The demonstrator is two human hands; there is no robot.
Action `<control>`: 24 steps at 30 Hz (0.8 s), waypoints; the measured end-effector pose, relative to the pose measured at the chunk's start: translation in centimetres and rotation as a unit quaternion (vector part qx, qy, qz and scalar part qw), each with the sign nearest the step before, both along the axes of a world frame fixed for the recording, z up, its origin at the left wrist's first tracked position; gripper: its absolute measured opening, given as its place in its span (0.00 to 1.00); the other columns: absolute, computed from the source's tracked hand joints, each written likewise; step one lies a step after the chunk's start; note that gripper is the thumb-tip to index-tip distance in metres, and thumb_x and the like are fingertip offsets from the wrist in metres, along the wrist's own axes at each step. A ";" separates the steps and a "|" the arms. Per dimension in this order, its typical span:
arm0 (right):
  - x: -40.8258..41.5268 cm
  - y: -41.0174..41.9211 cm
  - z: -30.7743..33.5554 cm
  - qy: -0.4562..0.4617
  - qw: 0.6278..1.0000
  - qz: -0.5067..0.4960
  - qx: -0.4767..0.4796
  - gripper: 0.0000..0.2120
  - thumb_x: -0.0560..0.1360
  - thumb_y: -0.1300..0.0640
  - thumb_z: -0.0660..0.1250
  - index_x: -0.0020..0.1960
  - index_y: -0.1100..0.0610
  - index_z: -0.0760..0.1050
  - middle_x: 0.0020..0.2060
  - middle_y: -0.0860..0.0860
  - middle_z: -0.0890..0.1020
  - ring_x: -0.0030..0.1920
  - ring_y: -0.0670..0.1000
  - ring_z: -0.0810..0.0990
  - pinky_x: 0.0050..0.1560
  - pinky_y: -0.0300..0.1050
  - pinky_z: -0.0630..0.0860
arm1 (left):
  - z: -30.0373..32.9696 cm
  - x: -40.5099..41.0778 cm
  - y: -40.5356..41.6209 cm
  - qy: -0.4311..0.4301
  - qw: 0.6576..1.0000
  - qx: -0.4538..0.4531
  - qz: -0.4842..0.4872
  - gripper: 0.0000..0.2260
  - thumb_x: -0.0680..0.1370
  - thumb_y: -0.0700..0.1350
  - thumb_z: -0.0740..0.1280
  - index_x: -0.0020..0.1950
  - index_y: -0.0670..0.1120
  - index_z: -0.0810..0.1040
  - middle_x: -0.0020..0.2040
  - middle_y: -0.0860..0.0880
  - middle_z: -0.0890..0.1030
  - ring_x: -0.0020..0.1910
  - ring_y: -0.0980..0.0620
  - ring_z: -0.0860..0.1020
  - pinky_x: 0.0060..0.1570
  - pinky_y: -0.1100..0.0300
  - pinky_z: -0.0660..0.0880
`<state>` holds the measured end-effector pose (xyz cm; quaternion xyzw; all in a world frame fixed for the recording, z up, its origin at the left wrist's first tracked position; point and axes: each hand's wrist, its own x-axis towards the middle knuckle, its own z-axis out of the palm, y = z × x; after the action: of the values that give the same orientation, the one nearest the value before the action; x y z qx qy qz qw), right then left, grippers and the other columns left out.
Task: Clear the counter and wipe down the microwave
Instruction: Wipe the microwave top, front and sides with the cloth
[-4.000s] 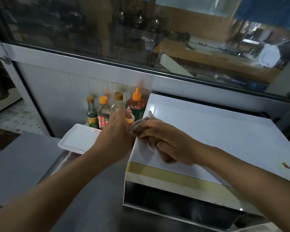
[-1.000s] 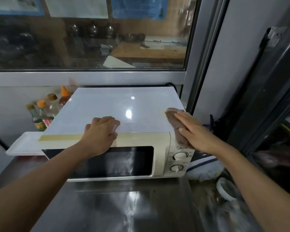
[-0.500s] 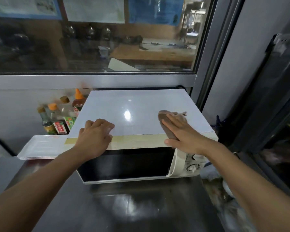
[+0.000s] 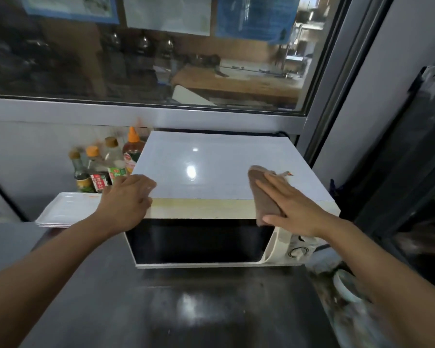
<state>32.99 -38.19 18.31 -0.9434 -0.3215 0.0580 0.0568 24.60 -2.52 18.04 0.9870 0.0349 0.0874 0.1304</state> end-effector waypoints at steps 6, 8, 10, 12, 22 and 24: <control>-0.1 7.3 -0.4 -0.017 0.999 0.043 -0.020 0.43 0.74 0.38 0.62 0.77 0.49 0.38 0.76 0.53 0.37 0.76 0.55 0.35 0.76 0.56 0.41 | -0.6 -0.3 0.6 -0.016 1.000 -0.017 -0.009 0.16 0.77 0.42 0.62 0.65 0.48 0.73 0.67 0.50 0.71 0.66 0.43 0.67 0.64 0.45 0.64; -0.8 11.7 -0.3 -0.027 0.997 0.070 -0.007 0.42 0.74 0.40 0.62 0.77 0.50 0.41 0.77 0.55 0.39 0.76 0.55 0.36 0.75 0.54 0.38 | -0.7 -0.4 0.9 -0.030 0.998 -0.043 -0.018 0.16 0.77 0.42 0.62 0.65 0.47 0.73 0.66 0.49 0.72 0.66 0.43 0.67 0.65 0.48 0.63; -1.6 15.8 -0.1 -0.026 0.996 0.086 0.007 0.41 0.74 0.41 0.62 0.77 0.50 0.43 0.77 0.54 0.40 0.76 0.54 0.36 0.73 0.53 0.38 | -0.7 -0.7 1.4 -0.037 0.996 -0.065 -0.039 0.15 0.77 0.39 0.63 0.64 0.43 0.75 0.64 0.46 0.74 0.65 0.44 0.68 0.64 0.56 0.59; -2.2 18.3 0.0 -0.029 0.995 0.092 0.013 0.39 0.74 0.41 0.62 0.77 0.50 0.44 0.77 0.53 0.41 0.76 0.54 0.37 0.75 0.54 0.40 | -0.6 -1.1 2.0 -0.043 0.994 -0.089 -0.038 0.15 0.76 0.36 0.65 0.63 0.40 0.75 0.63 0.44 0.75 0.64 0.43 0.69 0.64 0.57 0.59; -0.6 10.1 0.3 0.007 0.999 0.023 -0.020 0.43 0.74 0.36 0.61 0.76 0.46 0.37 0.76 0.48 0.35 0.75 0.49 0.34 0.76 0.51 0.45 | -0.9 -2.1 3.4 -0.047 0.983 -0.172 0.032 0.16 0.78 0.40 0.64 0.66 0.44 0.73 0.63 0.45 0.74 0.59 0.48 0.74 0.54 0.61 0.66; -0.8 12.1 0.0 0.000 0.999 0.049 -0.024 0.44 0.74 0.38 0.62 0.77 0.48 0.37 0.76 0.51 0.36 0.75 0.50 0.33 0.75 0.51 0.40 | -1.1 -2.1 3.4 -0.047 0.980 -0.189 0.040 0.16 0.78 0.41 0.63 0.66 0.45 0.72 0.63 0.47 0.73 0.58 0.50 0.73 0.53 0.62 0.65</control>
<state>32.22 -26.11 18.36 -0.9276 -0.3660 0.0680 0.0314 22.53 0.84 16.97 0.9372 0.0842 0.1303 0.3123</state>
